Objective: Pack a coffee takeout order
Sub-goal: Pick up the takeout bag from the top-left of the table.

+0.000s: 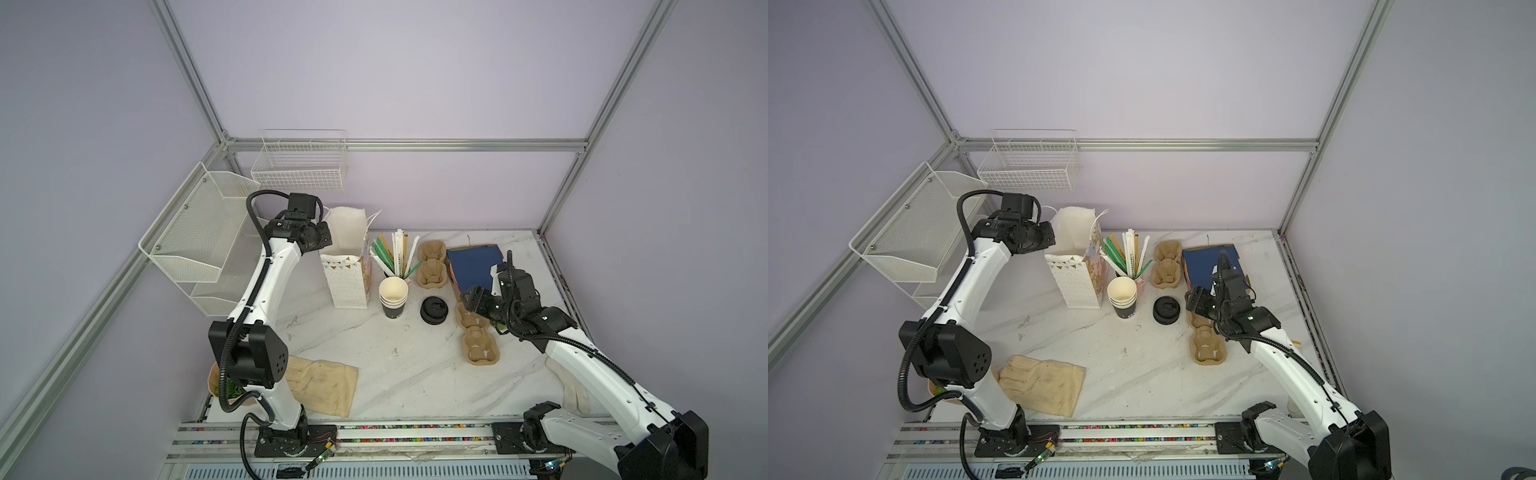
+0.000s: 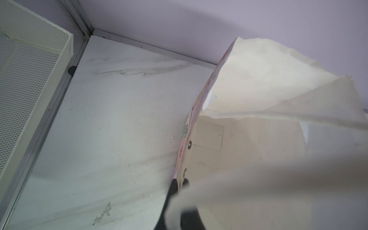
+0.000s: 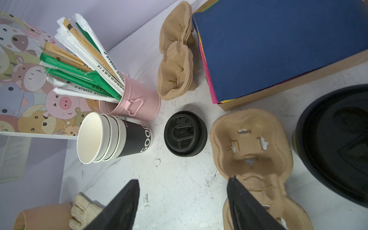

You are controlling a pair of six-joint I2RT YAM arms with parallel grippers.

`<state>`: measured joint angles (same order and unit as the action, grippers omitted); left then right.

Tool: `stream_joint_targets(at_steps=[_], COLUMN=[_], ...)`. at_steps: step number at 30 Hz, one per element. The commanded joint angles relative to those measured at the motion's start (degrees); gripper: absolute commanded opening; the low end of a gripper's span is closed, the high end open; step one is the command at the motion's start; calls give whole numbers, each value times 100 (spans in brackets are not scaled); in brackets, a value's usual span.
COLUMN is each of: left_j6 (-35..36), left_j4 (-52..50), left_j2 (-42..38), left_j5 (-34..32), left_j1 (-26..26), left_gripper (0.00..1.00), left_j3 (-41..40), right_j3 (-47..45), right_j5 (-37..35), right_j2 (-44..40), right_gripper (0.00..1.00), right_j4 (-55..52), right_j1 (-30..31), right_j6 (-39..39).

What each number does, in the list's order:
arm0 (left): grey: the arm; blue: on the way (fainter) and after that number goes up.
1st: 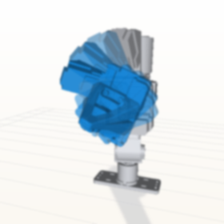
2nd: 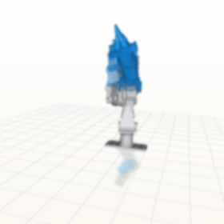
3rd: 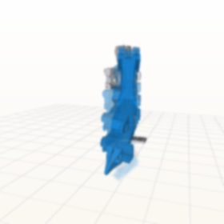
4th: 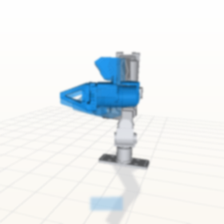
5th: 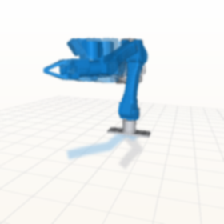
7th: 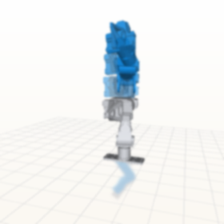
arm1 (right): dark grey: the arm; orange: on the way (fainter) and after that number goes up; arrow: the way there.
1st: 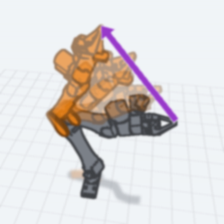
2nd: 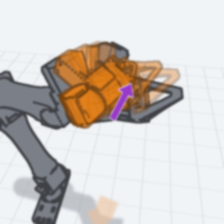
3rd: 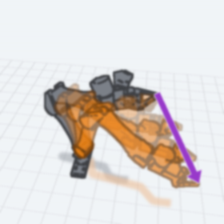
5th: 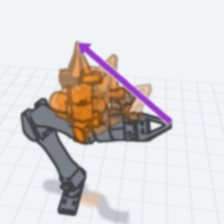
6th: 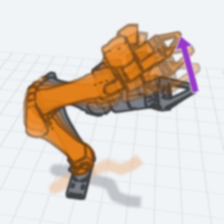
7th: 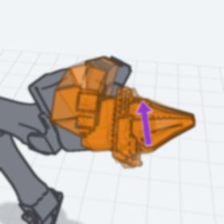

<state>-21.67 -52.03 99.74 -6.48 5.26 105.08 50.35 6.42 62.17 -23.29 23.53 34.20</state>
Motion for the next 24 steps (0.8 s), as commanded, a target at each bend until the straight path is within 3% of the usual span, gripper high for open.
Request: stream_joint_targets(at_steps=[1, 17, 24], left_j6=[-74, -315, -653], left_j4=[70, -376, -964], left_j2=[-436, -2292, -3208], left_j5=[88, 664, 938], left_j1=[-42, -25, 493], left_gripper=[0, 0, 0], left_j3=[500, 344, 184], right_j3=[-8, 1, 141], right_j5=[-70, -9, -9], right_j2=[-92, -27, 44], right_gripper=[73, 73, 73], right_j4=[-17, 44, 61], right_j1=[29, 46, 48], right_j6=[17, -27, -75])
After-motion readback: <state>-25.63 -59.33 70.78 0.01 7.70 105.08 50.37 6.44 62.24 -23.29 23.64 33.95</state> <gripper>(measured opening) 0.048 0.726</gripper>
